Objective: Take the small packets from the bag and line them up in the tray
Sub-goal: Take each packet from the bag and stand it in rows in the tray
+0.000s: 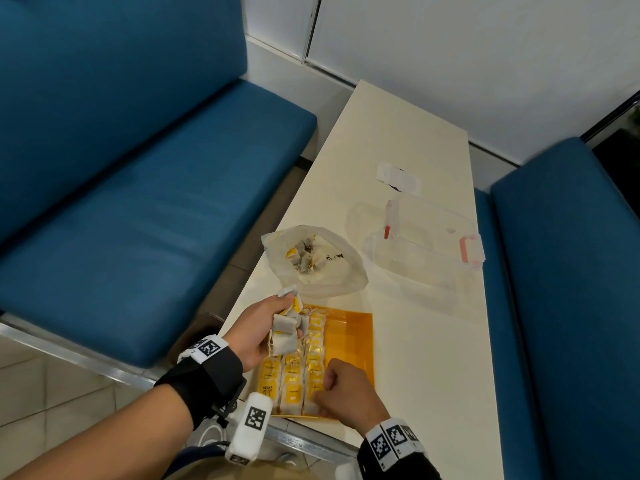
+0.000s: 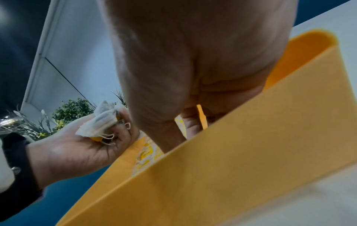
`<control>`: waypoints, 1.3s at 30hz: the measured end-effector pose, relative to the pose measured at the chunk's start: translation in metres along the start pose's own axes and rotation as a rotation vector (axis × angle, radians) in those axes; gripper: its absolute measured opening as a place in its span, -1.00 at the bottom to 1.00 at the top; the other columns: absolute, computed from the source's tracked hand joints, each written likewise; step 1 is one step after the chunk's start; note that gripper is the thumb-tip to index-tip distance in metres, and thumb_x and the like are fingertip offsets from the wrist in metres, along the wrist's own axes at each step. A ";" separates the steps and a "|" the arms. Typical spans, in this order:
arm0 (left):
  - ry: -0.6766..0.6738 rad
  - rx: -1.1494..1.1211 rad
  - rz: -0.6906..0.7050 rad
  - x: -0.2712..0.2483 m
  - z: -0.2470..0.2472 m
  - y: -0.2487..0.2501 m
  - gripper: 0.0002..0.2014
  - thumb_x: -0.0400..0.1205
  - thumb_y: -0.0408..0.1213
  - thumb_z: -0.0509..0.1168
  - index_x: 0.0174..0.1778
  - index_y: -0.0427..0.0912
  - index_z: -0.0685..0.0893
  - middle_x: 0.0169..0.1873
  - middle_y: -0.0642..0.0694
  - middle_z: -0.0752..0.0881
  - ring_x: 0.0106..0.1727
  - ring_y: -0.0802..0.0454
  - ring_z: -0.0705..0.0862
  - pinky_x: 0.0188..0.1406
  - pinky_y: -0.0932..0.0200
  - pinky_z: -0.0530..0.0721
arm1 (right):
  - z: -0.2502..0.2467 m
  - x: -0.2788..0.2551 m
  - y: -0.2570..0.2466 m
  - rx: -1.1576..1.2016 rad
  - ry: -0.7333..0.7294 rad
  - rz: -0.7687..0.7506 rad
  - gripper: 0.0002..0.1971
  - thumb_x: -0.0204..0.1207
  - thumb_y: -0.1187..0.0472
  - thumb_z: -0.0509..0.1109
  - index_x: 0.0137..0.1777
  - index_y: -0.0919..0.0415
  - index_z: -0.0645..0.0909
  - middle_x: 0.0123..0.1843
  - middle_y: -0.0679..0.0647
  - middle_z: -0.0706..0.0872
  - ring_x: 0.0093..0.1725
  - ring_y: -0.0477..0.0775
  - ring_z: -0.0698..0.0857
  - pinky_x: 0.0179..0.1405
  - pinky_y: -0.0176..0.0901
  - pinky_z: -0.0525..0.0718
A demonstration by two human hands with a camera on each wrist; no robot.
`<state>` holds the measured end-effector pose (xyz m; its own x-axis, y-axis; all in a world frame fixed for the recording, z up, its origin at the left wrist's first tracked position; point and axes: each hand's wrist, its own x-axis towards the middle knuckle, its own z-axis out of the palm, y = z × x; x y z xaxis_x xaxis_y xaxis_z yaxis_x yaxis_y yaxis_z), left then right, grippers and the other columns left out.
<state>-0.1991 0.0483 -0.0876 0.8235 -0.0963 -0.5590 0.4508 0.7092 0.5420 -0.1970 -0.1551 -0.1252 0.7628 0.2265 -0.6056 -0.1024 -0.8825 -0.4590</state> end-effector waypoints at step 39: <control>-0.076 0.144 -0.044 -0.003 -0.003 -0.010 -0.62 0.76 -0.06 0.29 0.33 -0.26 0.74 -0.04 -0.34 0.79 -0.16 -0.15 0.76 -0.22 0.06 0.76 | -0.069 0.005 -0.073 0.472 0.341 -0.278 -0.90 0.43 0.33 0.55 -0.24 0.25 0.68 -0.42 0.07 0.74 -0.39 0.00 0.74 -0.27 -0.13 0.71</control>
<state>-0.2077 0.0436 -0.0936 0.8230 -0.1813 -0.5384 0.5275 0.5959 0.6055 -0.1414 -0.1180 -0.0498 0.9536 0.2076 -0.2180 -0.0826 -0.5159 -0.8526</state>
